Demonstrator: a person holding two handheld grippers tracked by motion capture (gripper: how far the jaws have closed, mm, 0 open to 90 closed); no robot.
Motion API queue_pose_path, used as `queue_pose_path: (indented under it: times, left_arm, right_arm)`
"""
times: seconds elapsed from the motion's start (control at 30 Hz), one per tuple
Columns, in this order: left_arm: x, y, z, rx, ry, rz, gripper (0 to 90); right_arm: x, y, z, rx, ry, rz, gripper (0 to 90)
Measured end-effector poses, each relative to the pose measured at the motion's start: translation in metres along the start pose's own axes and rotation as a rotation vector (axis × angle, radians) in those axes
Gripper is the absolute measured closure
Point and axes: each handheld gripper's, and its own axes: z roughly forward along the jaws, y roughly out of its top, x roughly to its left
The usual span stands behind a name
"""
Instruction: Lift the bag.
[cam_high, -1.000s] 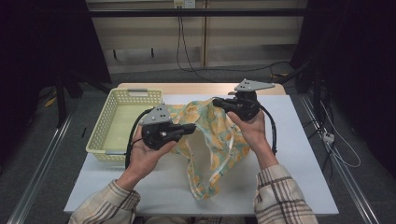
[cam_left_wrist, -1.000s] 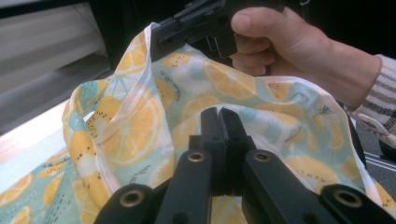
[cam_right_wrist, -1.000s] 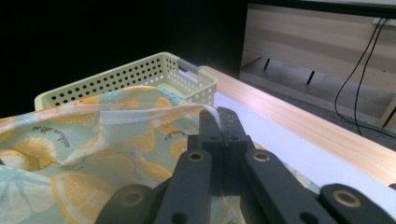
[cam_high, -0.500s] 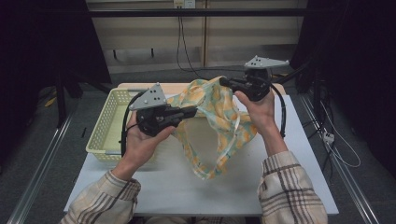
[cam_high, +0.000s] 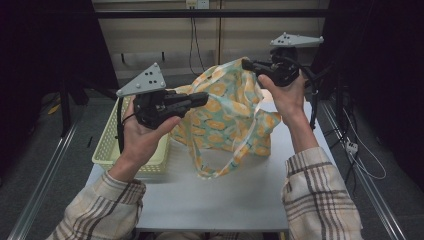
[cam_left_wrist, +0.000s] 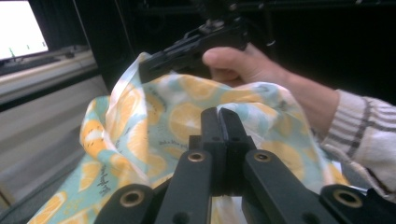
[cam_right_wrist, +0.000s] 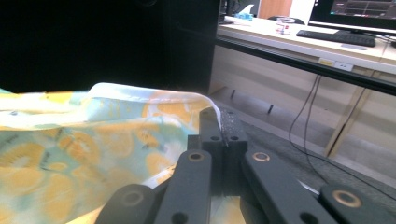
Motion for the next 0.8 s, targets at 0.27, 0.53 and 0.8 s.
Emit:
queue_pose_path:
  times: [0.27, 0.53, 0.8]
  left_arm:
    - [-0.001, -0.007, 0.003, 0.053, -0.012, -0.001, 90.0]
    - [0.002, -0.037, 0.014, 0.154, -0.022, -0.029, 90.0]
    - [0.005, -0.064, 0.017, 0.190, -0.008, -0.066, 89.3]
  right_arm:
    - [-0.011, 0.004, 0.013, 0.025, -0.039, 0.011, 90.0]
    - [-0.022, -0.026, 0.039, 0.095, -0.046, 0.052, 90.0]
    - [-0.022, -0.049, 0.056, 0.134, -0.029, 0.069, 90.0]
